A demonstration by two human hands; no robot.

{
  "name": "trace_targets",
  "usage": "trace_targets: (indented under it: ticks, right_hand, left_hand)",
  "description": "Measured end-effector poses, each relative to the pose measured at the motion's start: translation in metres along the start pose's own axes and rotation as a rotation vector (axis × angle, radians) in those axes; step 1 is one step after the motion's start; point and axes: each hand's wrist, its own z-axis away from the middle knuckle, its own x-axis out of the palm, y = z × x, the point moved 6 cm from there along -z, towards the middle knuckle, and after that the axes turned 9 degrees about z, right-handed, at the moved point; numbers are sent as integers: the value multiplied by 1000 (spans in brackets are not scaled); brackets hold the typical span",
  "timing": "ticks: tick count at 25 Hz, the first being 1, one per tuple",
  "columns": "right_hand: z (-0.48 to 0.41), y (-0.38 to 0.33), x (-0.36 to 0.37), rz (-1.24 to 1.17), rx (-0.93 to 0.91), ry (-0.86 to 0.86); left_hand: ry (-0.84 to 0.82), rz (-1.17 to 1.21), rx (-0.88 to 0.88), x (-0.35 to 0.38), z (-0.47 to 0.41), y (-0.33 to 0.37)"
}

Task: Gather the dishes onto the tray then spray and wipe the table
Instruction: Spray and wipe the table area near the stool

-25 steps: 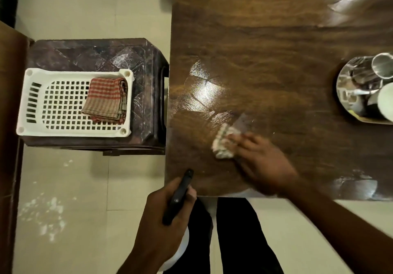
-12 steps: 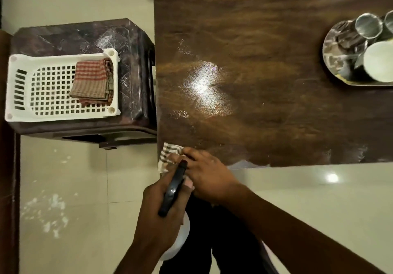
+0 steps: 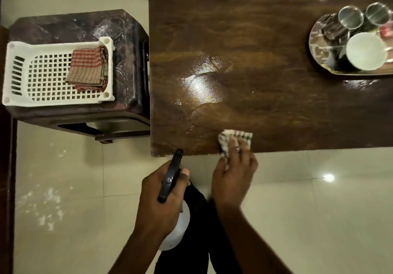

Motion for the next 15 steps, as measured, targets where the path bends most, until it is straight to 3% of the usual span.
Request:
trace_targets:
  ticks: [4, 6, 8, 12, 14, 15]
  right_hand:
    - [29, -72, 25, 152, -684, -294]
    - [-5, -62, 10, 241, -892, -313]
    - [-73, -38, -11, 317, -842, -211]
    - [-216, -21, -35, 262, -309, -27]
    - [-229, -52, -21, 189, -120, 7]
    - [-218, -75, -9, 175, -135, -6]
  left_hand:
    - [4, 28, -9, -3, 4, -1]
    - [6, 47, 15, -9, 3, 1]
    - [17, 76, 50, -15, 1, 4]
    - [61, 101, 83, -29, -2, 0]
    - [70, 105, 111, -33, -2, -4]
    - [83, 103, 113, -34, -3, -7]
